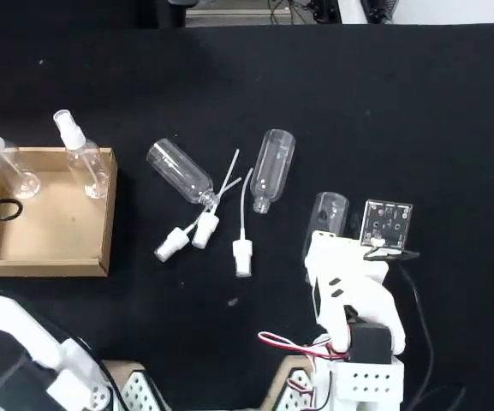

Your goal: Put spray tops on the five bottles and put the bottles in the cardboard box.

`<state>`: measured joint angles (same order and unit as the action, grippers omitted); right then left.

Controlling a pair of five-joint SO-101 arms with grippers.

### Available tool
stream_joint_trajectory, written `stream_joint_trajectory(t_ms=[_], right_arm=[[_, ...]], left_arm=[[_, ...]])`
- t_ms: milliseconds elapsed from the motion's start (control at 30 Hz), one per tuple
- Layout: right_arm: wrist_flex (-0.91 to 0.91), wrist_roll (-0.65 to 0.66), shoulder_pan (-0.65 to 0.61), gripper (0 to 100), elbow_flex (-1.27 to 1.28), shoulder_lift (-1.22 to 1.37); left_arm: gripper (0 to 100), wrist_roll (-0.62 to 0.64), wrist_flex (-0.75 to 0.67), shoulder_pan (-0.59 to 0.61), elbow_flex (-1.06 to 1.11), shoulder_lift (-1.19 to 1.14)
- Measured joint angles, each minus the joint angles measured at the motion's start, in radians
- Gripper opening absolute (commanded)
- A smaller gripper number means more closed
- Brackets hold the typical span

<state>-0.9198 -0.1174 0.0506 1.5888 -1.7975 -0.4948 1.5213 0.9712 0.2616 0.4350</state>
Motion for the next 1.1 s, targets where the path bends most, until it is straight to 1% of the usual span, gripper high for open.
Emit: stream_joint_trajectory(t_ms=[100, 600, 633, 733, 767, 833, 967, 1100], right_arm=[[0.000, 0.000, 0.000, 17.0, 0.000, 0.000], [0.000, 0.000, 0.000, 16.8, 0.000, 0.000], [0.000, 0.000, 0.000, 15.5, 0.000, 0.000], [-0.017, 0.000, 0.015, 2.6, 0.000, 0.000], [-0.034, 0.000, 0.040, 0.9, 0.000, 0.000], [-0.058, 0.014, 0.072, 2.1, -0.015, 0.000], [-0.071, 0.098, 0.080, 2.1, -0.080, 0.000], [-0.107, 0.146, 0.078, 1.8, -0.221, 0.000]], left_arm=[[3, -0.020, -0.006, 0.014, 0.000, -0.018], [3, -0.021, -0.006, 0.020, 0.000, -0.020], [3, -0.021, -0.006, 0.020, 0.000, -0.020], [3, -0.021, 0.014, 0.020, 0.000, -0.020], [3, -0.021, 0.026, 0.020, 0.000, -0.020], [3, -0.021, 0.046, 0.012, 0.000, -0.020], [3, 0.006, 0.057, -0.034, 0.000, -0.020], [3, 0.034, 0.064, -0.100, 0.000, -0.020]])
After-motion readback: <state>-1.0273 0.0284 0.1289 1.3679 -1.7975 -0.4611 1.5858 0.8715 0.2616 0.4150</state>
